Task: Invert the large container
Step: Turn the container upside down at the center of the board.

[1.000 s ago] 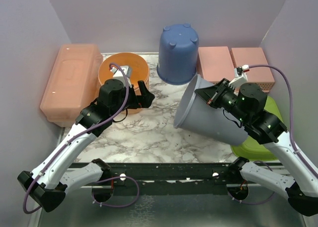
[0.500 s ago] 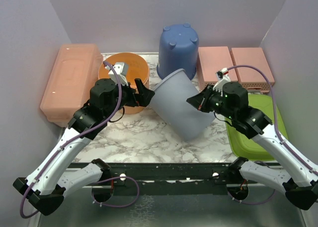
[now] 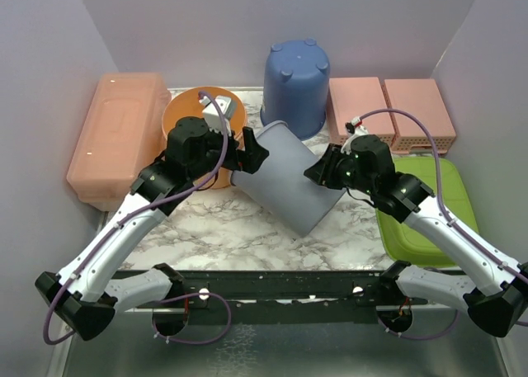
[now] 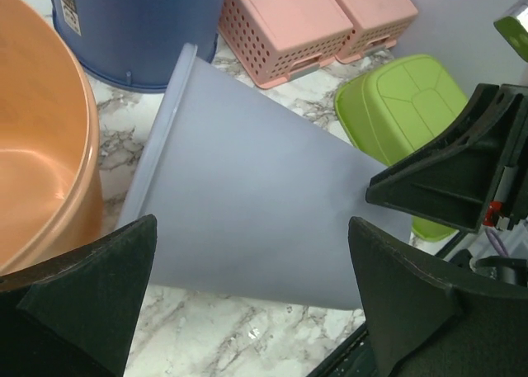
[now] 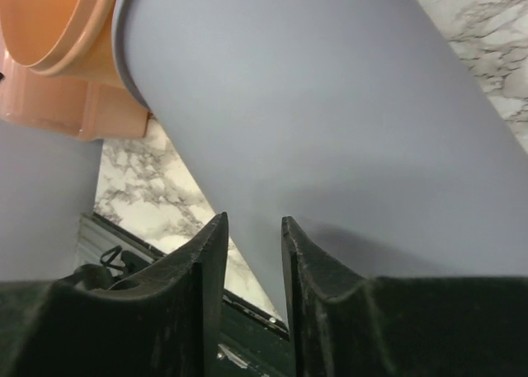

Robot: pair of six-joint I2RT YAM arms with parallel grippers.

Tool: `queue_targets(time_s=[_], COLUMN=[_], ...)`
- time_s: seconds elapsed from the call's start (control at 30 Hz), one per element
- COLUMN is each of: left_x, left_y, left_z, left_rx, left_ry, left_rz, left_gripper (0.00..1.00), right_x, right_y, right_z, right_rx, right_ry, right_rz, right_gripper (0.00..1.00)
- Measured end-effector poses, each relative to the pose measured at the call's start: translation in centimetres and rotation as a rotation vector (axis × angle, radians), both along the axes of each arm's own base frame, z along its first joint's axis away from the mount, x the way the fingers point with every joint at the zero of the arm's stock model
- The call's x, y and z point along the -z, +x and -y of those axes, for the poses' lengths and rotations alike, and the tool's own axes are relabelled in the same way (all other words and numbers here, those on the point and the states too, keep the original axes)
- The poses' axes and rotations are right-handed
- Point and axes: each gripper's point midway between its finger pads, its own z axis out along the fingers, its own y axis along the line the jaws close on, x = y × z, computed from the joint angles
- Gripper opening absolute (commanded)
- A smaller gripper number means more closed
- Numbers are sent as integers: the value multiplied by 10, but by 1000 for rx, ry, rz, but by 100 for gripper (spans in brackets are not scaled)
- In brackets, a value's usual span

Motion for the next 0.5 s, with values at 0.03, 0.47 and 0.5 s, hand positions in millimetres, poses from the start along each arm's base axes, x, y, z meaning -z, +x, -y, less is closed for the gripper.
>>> queue_targets(time_s=[0.03,0.47,0.5], left_x=[-1,38,41], left_y=[3,33,34], left_z=[2,19,19], left_rx=[4,47,48], left_ry=[12,170,178], left_rz=[7,-45,-47], left_gripper=[94,87,87], right_x=[0,9,10], right_y=[1,-7,-9], right_z=[2,15,16], right_rx=[8,43,46], right_ry=[-9,-29,-25], right_rz=[3,-16,-20], right_gripper=[39,45,46])
